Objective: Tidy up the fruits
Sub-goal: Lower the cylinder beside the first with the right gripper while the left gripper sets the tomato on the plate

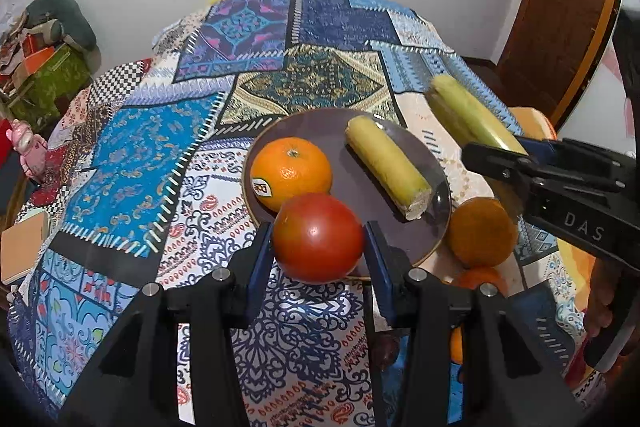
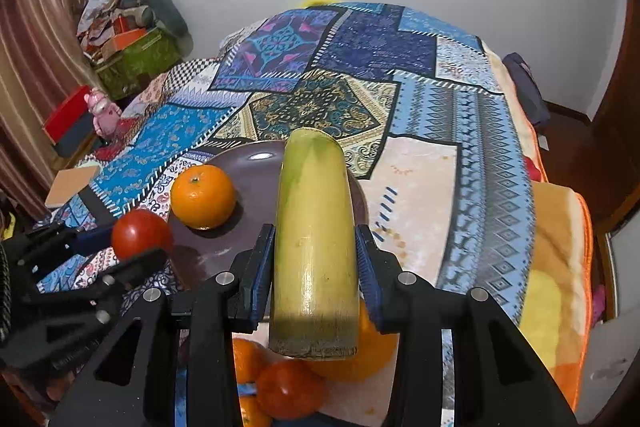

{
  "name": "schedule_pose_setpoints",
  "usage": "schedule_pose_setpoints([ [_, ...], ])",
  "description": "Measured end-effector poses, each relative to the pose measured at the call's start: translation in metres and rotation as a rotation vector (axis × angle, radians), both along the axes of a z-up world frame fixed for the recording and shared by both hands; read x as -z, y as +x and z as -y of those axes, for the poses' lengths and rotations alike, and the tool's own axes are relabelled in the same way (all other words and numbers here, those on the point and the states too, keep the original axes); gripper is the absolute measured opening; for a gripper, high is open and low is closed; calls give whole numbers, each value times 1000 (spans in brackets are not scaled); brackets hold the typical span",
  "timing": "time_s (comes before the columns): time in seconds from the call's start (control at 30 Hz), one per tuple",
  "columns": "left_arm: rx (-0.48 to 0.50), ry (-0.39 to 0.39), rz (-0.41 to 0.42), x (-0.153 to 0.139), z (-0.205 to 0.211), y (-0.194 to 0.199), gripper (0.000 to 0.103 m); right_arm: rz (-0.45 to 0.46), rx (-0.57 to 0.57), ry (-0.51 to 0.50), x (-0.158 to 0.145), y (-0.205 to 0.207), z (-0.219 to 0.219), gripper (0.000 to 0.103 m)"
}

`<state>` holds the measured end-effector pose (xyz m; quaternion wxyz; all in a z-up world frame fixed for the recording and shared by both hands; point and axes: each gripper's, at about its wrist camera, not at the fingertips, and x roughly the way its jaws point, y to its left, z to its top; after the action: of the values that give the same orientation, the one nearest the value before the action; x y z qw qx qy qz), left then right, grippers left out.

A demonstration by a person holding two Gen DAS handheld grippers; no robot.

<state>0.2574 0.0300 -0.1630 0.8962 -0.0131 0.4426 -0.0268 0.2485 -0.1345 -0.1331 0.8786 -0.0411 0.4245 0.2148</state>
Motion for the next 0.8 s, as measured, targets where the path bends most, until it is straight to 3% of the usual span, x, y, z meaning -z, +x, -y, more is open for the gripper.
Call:
schedule_pose_setpoints([
  [0.8, 41, -48, -28, 26, -1, 15, 47, -103, -107, -57, 33, 21, -54, 36],
])
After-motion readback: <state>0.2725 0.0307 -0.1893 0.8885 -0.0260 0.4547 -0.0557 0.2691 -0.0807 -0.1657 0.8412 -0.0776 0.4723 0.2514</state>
